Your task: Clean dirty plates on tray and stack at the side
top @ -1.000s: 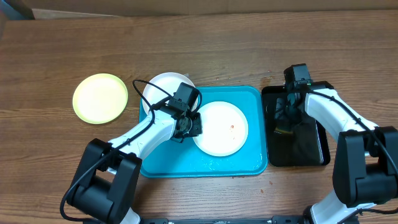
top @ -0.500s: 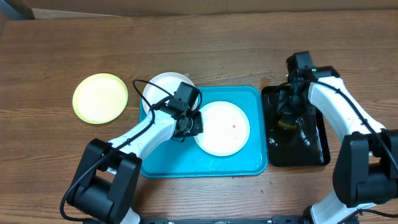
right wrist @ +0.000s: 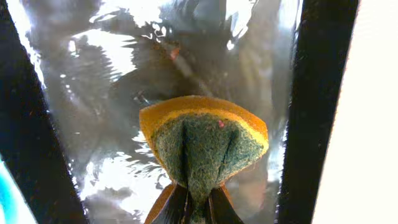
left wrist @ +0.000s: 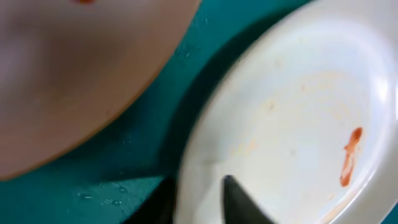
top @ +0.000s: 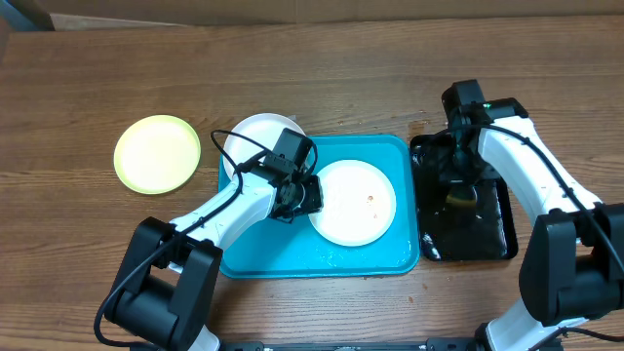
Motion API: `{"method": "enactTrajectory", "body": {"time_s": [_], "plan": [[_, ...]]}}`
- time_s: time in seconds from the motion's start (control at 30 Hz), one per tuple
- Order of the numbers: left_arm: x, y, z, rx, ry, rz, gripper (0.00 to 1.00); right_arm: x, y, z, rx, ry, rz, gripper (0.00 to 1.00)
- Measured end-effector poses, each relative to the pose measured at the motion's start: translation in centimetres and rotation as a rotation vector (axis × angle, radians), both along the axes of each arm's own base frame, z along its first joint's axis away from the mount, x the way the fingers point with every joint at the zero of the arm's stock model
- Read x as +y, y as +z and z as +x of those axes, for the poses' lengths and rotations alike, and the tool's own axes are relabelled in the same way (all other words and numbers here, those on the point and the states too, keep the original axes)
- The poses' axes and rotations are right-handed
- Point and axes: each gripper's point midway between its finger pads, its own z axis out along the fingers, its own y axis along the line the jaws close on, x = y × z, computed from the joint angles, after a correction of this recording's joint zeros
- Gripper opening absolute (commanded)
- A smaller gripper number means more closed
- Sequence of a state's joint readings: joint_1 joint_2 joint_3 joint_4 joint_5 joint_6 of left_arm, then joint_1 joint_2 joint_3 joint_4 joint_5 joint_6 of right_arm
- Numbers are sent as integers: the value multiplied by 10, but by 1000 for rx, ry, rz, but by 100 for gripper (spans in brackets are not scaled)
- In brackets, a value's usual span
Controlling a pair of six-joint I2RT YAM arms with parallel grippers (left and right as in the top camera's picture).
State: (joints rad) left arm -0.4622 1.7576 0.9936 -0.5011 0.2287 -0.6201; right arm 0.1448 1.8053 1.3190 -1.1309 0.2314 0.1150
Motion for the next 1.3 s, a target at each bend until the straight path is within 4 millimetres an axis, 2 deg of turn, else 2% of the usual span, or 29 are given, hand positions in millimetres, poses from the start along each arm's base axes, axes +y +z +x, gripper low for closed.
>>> {"method": "enactTrajectory", "body": {"time_s": [0.37,0.87,1.1,1.3], "plan": [[3,-2,-8,48,32,4,4,0,20,15,-42,34,-33,4],[3,-2,-9,75,81,-17,4,-15,26,17,-77,-40,-121,4],[3,-2,-9,75,80,-17,4,-4,22,13,-75,-124,-52,4],[3,-2,-9,75,80,-17,4,4,20,21,-107,-155,4,4]]}}
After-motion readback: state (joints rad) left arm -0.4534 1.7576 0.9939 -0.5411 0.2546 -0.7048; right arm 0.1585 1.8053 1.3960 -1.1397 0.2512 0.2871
